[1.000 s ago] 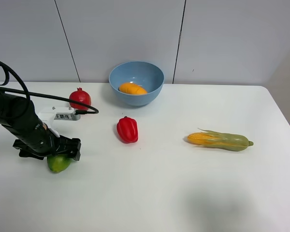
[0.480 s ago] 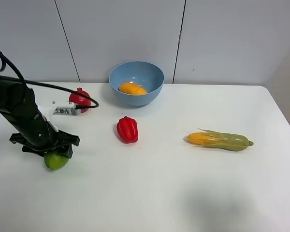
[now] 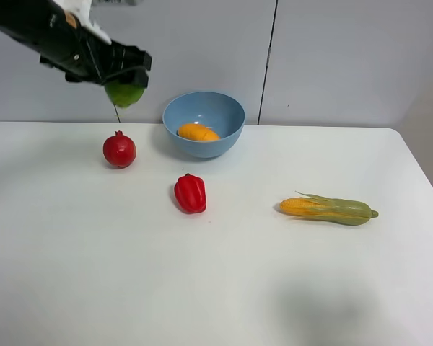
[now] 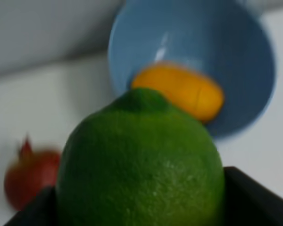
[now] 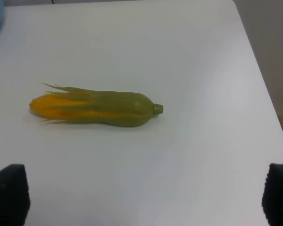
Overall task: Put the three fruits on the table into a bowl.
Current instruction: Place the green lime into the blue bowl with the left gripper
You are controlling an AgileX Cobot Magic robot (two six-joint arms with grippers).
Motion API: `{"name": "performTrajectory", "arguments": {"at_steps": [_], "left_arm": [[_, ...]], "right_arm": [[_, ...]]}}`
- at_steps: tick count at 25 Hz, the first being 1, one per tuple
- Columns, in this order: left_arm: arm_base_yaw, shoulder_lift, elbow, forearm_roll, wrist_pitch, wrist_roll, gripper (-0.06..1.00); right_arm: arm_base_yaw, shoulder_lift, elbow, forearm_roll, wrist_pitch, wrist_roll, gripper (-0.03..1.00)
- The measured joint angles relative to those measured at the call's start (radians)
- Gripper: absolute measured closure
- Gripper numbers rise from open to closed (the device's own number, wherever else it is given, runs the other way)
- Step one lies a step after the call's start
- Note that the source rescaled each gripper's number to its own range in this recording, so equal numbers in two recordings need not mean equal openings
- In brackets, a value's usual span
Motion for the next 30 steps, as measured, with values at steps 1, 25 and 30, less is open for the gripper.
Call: {"name": "performTrajectory", "arguments": {"at_steps": [1,25,30], "left_arm": [[-0.009,0.02,-0.029,0.0,-0.031,0.012,0.92],[-0.088,0.641,-0.48,-0.044,-0.251,0.032,0.92],[-0.088,0.663,-0.486,-0.053,-0.253,0.0,0.15]], "right_arm": [[0.0,0.0,0.0,0.0,0.0,0.0,-0.03],[0.0,0.0,0.0,0.0,0.0,0.0,-0.03],[0.0,0.0,0.0,0.0,0.0,0.0,-0.03]]}}
